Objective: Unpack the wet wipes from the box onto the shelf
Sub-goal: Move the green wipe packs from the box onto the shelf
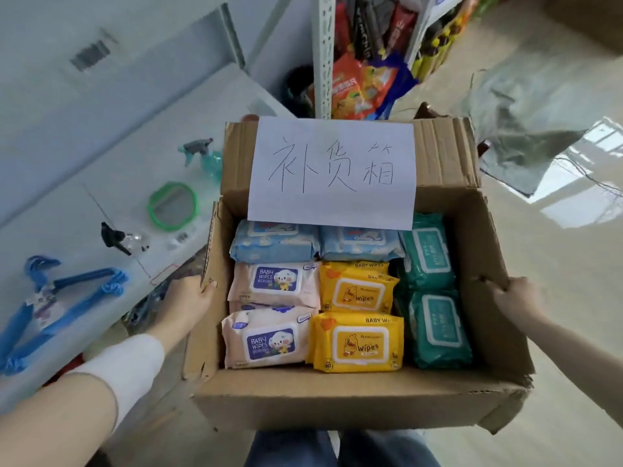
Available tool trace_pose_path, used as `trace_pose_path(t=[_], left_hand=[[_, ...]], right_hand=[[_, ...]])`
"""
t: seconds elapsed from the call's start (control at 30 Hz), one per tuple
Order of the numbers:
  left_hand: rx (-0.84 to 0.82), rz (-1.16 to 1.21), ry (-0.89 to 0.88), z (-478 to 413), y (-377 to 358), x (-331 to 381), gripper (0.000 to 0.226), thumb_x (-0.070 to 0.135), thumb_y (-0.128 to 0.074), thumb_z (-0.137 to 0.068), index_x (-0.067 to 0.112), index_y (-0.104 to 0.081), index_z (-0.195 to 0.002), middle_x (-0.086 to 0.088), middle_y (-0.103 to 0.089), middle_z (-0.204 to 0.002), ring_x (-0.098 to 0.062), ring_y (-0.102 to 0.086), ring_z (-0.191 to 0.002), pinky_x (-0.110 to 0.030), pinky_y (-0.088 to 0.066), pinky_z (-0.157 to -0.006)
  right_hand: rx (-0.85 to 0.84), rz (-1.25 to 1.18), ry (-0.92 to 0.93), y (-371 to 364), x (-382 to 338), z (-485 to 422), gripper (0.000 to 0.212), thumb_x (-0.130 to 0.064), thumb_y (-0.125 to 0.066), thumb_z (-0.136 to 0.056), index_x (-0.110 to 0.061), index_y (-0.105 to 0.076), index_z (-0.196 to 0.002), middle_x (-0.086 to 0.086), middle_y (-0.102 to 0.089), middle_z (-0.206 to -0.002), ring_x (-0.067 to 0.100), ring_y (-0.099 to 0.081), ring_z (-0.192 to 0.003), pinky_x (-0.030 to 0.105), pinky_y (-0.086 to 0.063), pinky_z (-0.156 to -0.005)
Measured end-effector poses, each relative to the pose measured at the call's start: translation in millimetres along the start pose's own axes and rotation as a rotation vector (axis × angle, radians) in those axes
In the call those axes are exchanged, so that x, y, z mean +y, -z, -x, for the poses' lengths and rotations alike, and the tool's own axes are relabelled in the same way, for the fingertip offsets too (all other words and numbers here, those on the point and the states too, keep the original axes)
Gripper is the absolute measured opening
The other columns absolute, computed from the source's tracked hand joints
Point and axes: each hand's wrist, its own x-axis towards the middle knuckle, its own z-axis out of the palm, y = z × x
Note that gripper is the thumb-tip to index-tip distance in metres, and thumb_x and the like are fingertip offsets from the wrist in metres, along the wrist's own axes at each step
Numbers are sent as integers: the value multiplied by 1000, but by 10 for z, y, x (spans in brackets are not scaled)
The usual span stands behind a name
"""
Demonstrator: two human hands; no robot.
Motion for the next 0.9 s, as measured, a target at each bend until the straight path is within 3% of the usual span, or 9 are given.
trace_pose_path(t=[0.27,0.43,0.5,0.6,0.9], left_hand=[[-91,-90,-330,-1363,30,1394,33,17,-57,-90,0,-51,-63,-28,-60,-72,-33,-53,-67,-34,-32,-60],[-121,-187,-516,-2105,-101,2355,31,17,-56,-91,-11,-63,-80,-33,-64,-87,-43,-60,-87,-40,-42,-71],[-139,-211,-557,-2319,-180,2695,31,18,-55,-91,-11,-64,-83,-34,-64,-89,-43,-60,-88,-41,-44,-72],[-123,-256,-597,-2575,-320,3075,30,18,-55,-92,-11,-64,-87,-34,-64,-89,-44,-60,-87,-41,-44,-73],[-142,-324,-631,-3287,-670,3727,29,18,-55,-92,-8,-65,-88,-29,-65,-86,-40,-60,-83,-39,-43,-71]], right_hand=[[48,-78,-310,247,224,-361,33,-24,-53,-94,8,-61,-93,14,-52,-73,22,-41,-53,30,-30,-48],[87,-141,-472,164,303,-635,37,-28,-51,-94,7,-59,-85,16,-48,-78,30,-46,-74,32,-35,-65],[77,-183,-528,136,308,-778,40,-30,-50,-94,8,-60,-85,20,-53,-78,35,-52,-77,33,-37,-65],[79,-250,-580,109,282,-1020,42,-30,-49,-94,9,-62,-97,28,-63,-95,41,-58,-94,35,-42,-71],[83,-286,-634,73,90,-1738,42,-28,-47,-95,10,-59,-106,29,-60,-110,42,-55,-105,39,-44,-82]])
